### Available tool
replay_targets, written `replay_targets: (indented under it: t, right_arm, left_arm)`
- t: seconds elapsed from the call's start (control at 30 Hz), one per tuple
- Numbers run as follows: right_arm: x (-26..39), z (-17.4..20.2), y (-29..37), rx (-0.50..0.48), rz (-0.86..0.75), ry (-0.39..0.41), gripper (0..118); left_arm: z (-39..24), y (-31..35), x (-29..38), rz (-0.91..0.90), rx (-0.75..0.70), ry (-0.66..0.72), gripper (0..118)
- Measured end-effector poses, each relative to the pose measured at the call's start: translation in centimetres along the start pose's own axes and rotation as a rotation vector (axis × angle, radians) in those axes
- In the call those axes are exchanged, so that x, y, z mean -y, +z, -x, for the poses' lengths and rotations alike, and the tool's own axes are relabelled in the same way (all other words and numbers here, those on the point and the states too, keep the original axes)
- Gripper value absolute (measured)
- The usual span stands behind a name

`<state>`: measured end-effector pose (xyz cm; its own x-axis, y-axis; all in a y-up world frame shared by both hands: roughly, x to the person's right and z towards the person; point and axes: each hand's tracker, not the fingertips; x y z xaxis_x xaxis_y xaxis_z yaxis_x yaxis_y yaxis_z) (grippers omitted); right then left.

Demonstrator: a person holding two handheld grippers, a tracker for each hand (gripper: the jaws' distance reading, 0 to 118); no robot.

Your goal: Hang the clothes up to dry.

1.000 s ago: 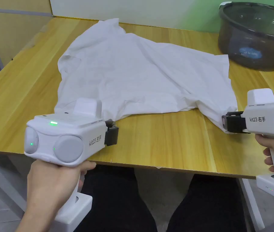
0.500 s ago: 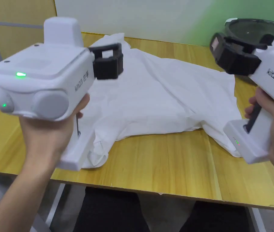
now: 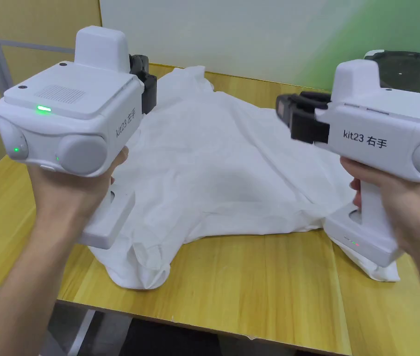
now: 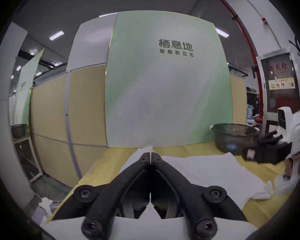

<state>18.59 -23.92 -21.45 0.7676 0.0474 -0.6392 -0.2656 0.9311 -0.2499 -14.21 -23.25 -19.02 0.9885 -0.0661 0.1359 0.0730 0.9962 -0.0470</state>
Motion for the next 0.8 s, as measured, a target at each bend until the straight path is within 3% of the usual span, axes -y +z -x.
replay_targets:
  t: [0.03, 0.07, 0.13, 0.2, 0.27, 0.4, 0.57, 0.7, 0.77, 0.8]
  right_arm:
    - [0.0, 0.1, -0.4, -0.068, 0.053, 0.054, 10]
    - [0.0, 0.3, -1.1, -0.150, 0.136, 0.096, 35]
    - [0.6, 0.9, -3.3, -0.285, 0.361, 0.122, 118]
    - [2.1, 1.6, -5.0, -0.364, 0.392, 0.285, 116]
    - [3.3, 1.0, -6.8, -0.415, 0.502, 0.347, 116]
    - [5.0, 0.9, -9.4, -0.533, 0.611, 0.417, 116]
    - [5.8, 0.9, -11.6, -0.436, 0.655, 0.426, 116]
    - [6.5, 1.2, -12.2, -0.471, 0.697, 0.432, 114]
    - [6.8, 1.8, -11.9, -0.480, 0.711, 0.423, 97]
    - [6.9, 2.3, -11.5, -0.483, 0.708, 0.425, 81]
  left_arm:
    - [0.1, 0.3, 0.2, -0.005, -0.007, 0.001, 0]
    - [0.2, 0.5, 0.5, -0.013, -0.006, 0.001, 0]
    - [0.3, 0.4, 1.1, -0.009, -0.006, 0.000, 0]
    - [0.0, 0.6, 1.8, -0.004, -0.036, -0.004, 0]
    - [-0.5, 0.3, 2.6, -0.002, -0.055, -0.023, 0]
    - [-0.5, -0.5, 3.7, 0.029, -0.048, 0.019, 0]
    - [-0.8, -0.5, 4.3, 0.041, -0.044, 0.012, 0]
    - [-0.7, -0.5, 4.6, 0.056, -0.054, 0.003, 0]
    - [-0.3, -0.6, 4.7, 0.076, -0.036, 0.013, 0]
    - [-0.4, -0.6, 4.9, 0.072, -0.040, 0.013, 0]
